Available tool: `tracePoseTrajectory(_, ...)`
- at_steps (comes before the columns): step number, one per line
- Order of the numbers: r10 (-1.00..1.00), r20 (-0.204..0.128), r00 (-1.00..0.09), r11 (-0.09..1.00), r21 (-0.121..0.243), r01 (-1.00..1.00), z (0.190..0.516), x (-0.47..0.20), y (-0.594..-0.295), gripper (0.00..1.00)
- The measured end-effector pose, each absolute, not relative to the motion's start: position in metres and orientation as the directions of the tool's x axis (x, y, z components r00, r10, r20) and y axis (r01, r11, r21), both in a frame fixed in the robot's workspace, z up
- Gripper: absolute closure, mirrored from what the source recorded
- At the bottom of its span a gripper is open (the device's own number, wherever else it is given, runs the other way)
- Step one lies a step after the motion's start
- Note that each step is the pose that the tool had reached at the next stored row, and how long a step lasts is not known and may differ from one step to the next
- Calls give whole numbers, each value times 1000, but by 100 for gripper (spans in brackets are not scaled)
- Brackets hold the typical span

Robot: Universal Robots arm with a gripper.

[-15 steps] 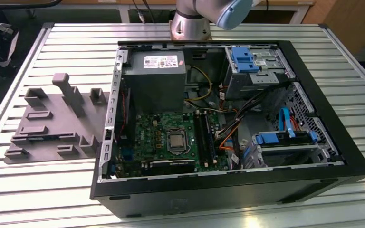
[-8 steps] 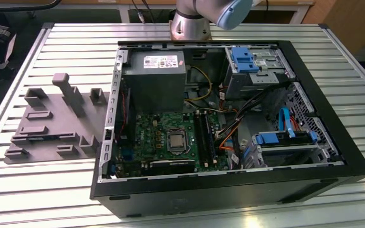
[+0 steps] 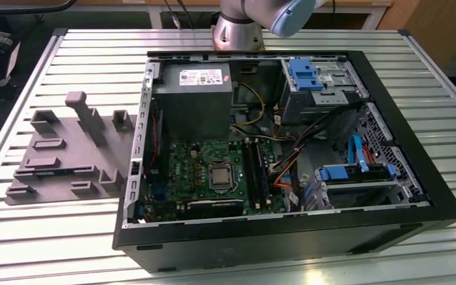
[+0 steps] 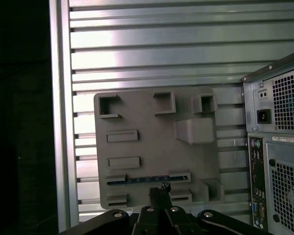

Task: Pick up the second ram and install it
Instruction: 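Pick up the second ram and move it above second insertion slot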

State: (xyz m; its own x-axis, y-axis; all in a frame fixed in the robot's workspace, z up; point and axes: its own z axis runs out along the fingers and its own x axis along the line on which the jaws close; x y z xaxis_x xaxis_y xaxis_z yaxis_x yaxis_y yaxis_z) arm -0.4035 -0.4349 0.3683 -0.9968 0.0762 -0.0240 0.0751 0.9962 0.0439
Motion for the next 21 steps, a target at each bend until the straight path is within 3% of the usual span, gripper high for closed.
tracePoseTrajectory(21,31,-24,-999,999,44,30,368,-403,-435,89)
